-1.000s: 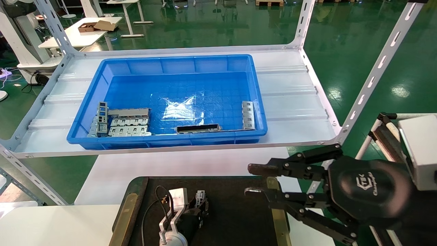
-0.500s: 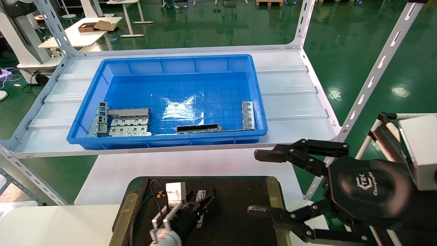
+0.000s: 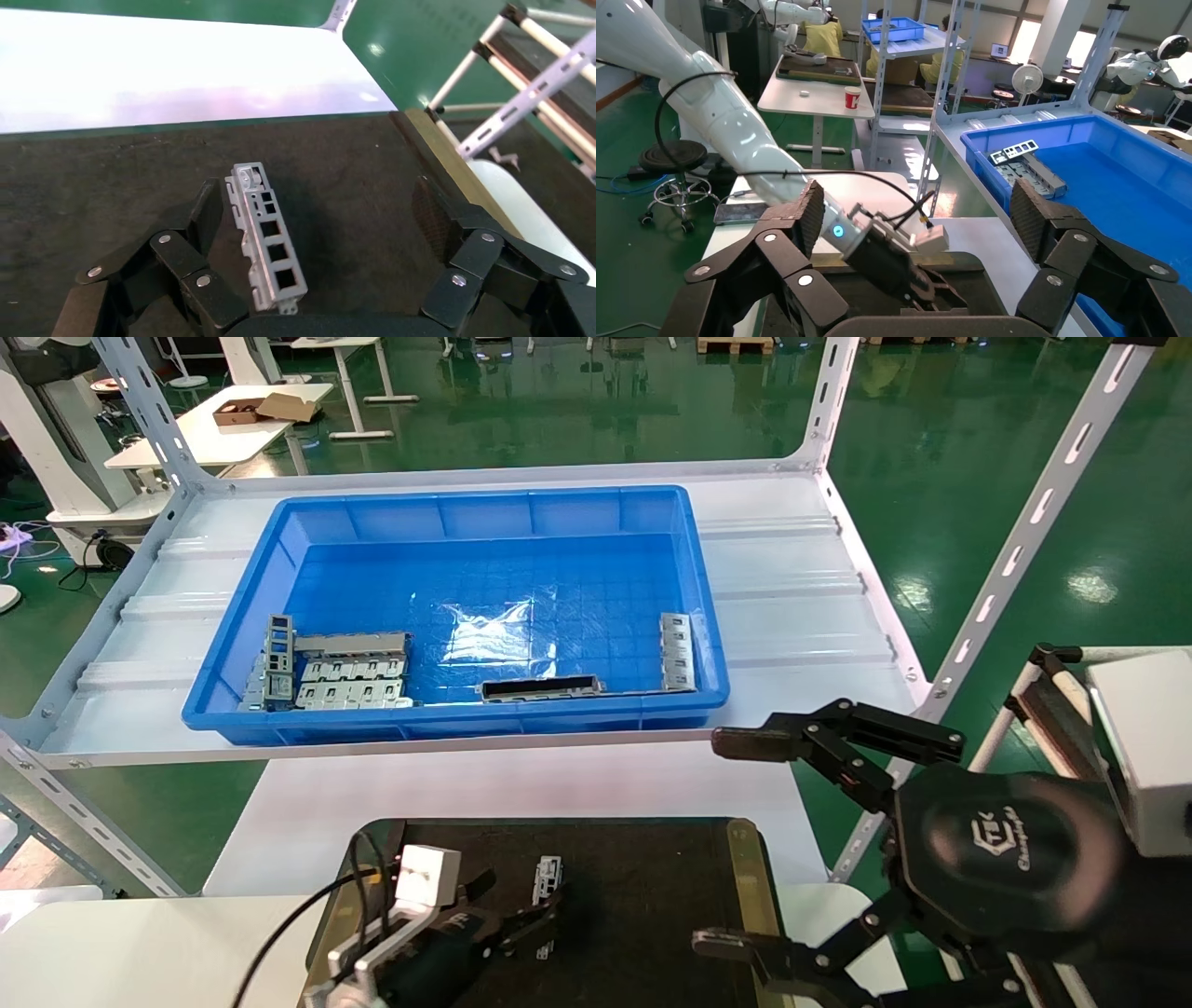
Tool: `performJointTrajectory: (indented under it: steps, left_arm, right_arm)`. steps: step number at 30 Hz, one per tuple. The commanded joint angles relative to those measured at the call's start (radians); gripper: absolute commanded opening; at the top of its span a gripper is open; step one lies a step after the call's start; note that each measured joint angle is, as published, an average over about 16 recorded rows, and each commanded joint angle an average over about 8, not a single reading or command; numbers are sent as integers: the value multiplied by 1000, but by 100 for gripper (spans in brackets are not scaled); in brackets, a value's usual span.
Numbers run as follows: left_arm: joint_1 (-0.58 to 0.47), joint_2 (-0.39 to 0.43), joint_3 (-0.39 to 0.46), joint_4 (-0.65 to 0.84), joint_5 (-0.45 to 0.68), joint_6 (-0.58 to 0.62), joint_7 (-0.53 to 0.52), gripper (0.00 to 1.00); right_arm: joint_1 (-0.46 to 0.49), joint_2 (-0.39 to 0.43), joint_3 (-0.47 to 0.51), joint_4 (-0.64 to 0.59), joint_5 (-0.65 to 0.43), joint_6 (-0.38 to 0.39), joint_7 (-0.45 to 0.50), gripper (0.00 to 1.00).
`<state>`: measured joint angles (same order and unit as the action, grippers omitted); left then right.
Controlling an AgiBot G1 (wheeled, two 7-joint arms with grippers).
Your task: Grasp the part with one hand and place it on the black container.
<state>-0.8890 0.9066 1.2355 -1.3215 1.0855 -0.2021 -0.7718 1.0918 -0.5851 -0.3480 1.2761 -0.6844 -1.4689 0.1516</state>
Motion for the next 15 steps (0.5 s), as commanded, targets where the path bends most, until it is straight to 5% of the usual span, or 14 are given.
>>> performJointTrajectory:
  steps: [1, 15]
  left_arm:
    - [6, -32, -11, -21, 29, 32, -13, 100]
    - [8, -192, -160, -30, 65, 352, 0, 100]
  right_arm:
    - [0, 0, 0, 0, 0, 0, 0, 100]
    - [0, 0, 0, 0, 0, 0, 0, 100]
